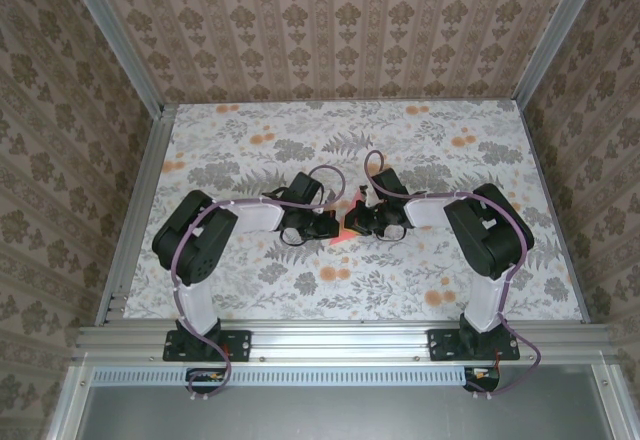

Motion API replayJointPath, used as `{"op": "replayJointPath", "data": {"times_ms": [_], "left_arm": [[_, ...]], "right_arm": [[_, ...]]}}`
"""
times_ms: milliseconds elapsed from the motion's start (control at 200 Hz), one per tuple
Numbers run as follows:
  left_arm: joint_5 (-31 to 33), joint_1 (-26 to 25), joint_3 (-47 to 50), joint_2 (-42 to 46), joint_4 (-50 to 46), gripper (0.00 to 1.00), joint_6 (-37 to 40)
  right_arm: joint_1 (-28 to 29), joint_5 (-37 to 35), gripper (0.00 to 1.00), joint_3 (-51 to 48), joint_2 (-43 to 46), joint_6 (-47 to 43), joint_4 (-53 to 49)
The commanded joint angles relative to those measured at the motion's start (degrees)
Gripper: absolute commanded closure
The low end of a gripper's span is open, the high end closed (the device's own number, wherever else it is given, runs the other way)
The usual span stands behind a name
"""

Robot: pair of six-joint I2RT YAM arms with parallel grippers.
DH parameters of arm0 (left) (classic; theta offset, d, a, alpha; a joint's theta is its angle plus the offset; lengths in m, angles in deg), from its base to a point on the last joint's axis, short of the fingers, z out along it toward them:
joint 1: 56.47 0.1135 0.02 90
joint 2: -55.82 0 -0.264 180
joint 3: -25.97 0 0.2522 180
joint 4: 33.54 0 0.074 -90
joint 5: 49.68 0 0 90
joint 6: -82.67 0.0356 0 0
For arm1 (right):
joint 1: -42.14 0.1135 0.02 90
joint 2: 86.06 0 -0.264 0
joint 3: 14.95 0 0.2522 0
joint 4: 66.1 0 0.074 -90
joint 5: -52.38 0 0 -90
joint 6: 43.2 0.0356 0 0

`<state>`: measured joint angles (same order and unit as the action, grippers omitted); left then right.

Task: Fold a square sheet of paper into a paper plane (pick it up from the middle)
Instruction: Fourth fold the wing at the center of the table.

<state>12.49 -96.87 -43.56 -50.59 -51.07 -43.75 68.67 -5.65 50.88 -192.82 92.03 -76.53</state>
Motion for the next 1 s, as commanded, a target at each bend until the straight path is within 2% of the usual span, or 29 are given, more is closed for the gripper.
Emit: {"op": "replayJointPath", "data": {"times_ms": [0, 405, 995], "left_arm": [[1.47, 0.49, 1.38, -1.61, -4.31, 1.00, 0.38], [2.79, 0.28, 1.25, -2.31, -10.30, 1.00, 2.30], [3.18, 0.17, 1.80, -2.85, -14.07, 1.00, 3.12]], "right_arm": [[0.45, 1.08, 0.92, 1.43, 0.92, 0.30, 0.60], [-2.73, -4.41, 0.92, 3.83, -3.91, -2.55, -3.41], [-14.67, -5.47, 0.92, 9.24, -8.40, -8.38, -3.91]]}}
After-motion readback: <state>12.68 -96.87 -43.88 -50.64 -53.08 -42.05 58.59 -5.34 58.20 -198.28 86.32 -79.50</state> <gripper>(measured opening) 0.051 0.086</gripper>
